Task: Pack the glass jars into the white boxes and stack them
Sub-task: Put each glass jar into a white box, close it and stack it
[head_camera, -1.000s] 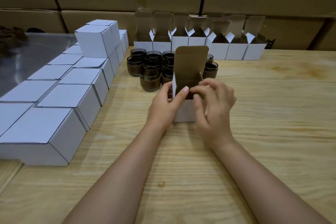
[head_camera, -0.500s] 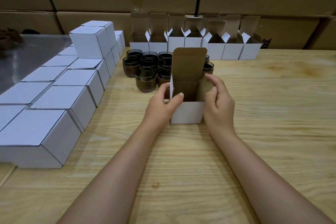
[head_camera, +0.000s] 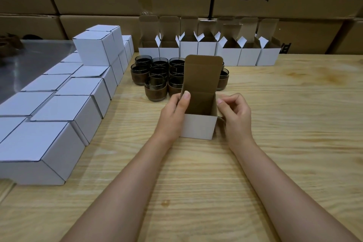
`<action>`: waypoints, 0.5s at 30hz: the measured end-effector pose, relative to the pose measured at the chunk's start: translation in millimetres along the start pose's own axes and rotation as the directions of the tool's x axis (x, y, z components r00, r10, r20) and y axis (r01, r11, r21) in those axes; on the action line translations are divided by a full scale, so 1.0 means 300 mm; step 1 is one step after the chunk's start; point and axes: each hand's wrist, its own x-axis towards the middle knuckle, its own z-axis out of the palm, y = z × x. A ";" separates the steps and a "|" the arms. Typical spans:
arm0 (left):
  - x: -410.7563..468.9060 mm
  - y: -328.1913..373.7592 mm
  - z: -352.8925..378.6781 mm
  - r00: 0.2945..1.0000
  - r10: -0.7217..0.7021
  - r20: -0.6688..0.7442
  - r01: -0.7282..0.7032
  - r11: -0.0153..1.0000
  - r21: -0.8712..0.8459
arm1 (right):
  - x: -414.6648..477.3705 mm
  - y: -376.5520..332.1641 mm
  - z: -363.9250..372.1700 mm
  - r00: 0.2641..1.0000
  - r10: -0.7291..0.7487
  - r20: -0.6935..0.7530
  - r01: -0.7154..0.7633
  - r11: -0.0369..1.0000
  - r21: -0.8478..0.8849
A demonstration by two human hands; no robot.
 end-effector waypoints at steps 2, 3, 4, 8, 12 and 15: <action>-0.001 -0.001 0.015 1.000 -0.009 -0.024 0.008 0.999 -0.037 | 0.002 -0.002 0.000 0.999 -0.006 0.034 0.006 1.000 -0.003; -0.002 -0.005 0.022 0.999 -0.005 -0.043 0.003 0.999 -0.054 | 0.004 -0.005 -0.001 0.999 0.002 0.053 -0.003 1.000 0.015; -0.003 -0.006 0.027 0.997 -0.001 -0.075 -0.003 0.998 -0.063 | 0.004 -0.008 -0.001 0.997 0.012 0.071 -0.015 0.999 0.034; -0.012 -0.007 0.057 0.969 -0.010 -0.247 0.003 1.000 -0.029 | 0.000 -0.028 -0.003 0.990 0.033 0.138 -0.045 0.996 0.083; -0.008 0.002 0.054 0.913 -0.178 -0.367 0.114 0.975 -0.189 | -0.003 -0.036 -0.002 0.978 0.063 0.199 -0.086 0.990 0.109; -0.006 0.005 0.038 0.904 -0.273 -0.329 0.138 0.915 -0.380 | 0.000 -0.031 -0.004 0.965 0.069 0.252 -0.097 0.990 0.100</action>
